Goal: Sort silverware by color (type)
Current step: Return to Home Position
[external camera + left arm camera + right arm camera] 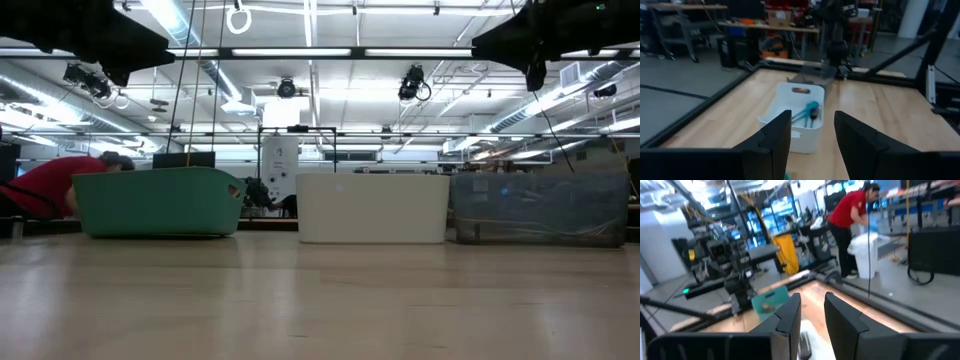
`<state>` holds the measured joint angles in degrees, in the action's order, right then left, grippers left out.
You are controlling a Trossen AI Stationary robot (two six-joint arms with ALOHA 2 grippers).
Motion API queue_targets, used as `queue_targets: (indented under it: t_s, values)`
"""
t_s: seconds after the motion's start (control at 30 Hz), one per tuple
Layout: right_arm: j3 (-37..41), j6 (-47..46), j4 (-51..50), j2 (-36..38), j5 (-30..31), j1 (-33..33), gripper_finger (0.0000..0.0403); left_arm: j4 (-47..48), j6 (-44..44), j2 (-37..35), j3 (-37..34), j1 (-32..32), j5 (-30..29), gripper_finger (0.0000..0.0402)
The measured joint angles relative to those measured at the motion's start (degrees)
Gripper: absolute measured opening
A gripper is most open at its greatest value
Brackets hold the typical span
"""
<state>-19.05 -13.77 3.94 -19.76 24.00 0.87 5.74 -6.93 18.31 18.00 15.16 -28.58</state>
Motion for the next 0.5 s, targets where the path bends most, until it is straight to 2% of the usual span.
queue_targets:
  t_s: [0.33,0.5]
  values:
    - [1.5,3.0,0.9,5.4,-0.2,-4.4,0.0093,0.1,1.7,-11.8,-5.3,0.1,-1.2,0.0160]
    - [2.5,3.0,-0.3,8.6,-1.6,-5.3,0.0093,3.9,3.3,-15.7,-5.4,0.2,-1.2,0.0160]
